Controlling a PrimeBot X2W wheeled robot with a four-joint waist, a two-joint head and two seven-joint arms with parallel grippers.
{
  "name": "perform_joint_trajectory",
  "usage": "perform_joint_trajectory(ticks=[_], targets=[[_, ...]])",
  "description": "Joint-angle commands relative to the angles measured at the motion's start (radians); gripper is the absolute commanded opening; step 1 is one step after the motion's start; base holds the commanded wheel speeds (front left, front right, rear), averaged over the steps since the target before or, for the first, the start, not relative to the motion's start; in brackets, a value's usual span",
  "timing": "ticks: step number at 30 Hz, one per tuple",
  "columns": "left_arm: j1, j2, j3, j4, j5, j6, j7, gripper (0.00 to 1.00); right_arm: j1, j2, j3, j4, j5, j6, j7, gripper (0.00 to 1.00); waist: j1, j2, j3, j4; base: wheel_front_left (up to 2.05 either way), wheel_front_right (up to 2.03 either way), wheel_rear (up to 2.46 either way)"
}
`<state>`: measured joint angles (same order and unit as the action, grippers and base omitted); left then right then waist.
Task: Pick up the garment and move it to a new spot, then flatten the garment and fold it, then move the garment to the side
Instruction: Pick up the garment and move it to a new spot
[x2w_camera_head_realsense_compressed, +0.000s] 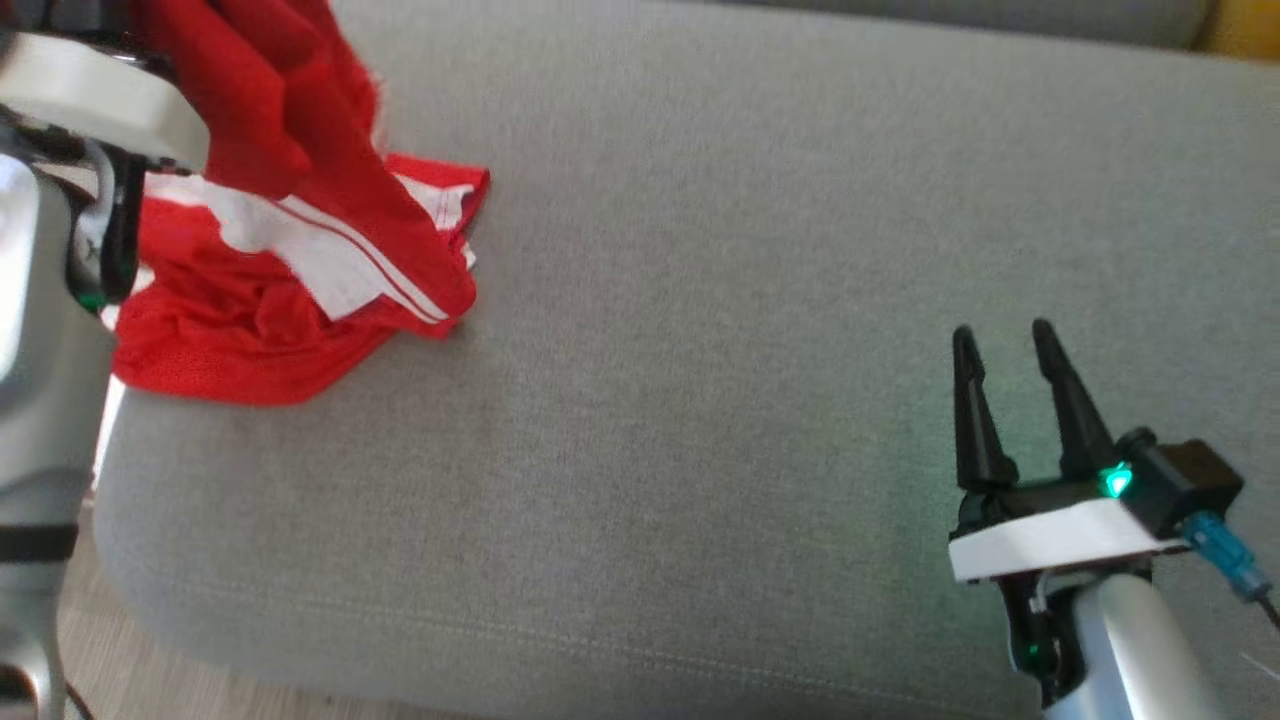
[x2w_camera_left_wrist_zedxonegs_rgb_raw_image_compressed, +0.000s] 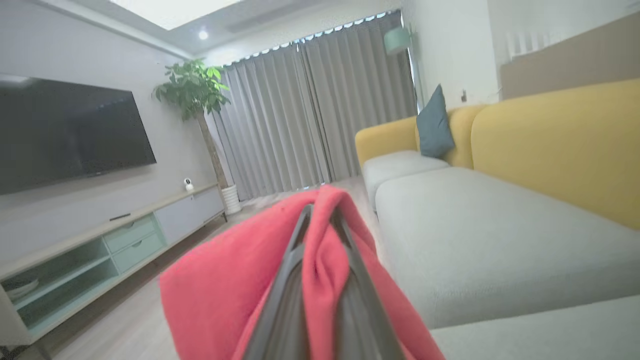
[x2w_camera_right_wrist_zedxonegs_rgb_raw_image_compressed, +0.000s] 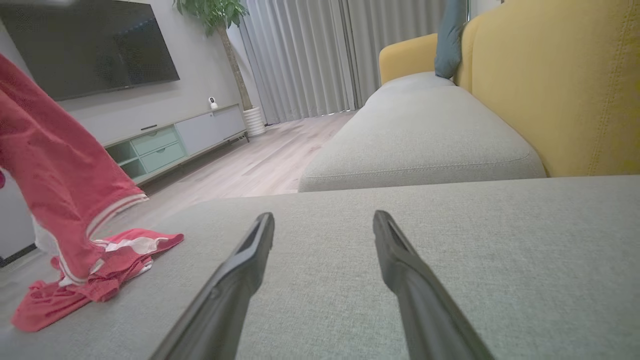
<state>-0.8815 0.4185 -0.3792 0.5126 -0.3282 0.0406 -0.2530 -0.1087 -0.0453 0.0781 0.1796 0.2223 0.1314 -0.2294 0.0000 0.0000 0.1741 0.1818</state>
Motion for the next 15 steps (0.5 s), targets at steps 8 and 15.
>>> perform_joint_trajectory(ticks=[8,15], targets=[[0.082,0.073,0.024,-0.27,0.005,0.062,0.085,0.0,0.004,-0.005,0.049,-0.006,0.034,-0.001,-0.023,1.0,0.0,0.0,-0.102,-0.055,0.0,0.0,0.0],[0.138,0.086,-0.029,-0.398,0.047,0.099,0.187,0.0,-0.007,-0.005,0.05,-0.02,0.044,-0.001,-0.028,1.0,0.0,0.0,-0.104,-0.137,0.0,0.0,0.0]])
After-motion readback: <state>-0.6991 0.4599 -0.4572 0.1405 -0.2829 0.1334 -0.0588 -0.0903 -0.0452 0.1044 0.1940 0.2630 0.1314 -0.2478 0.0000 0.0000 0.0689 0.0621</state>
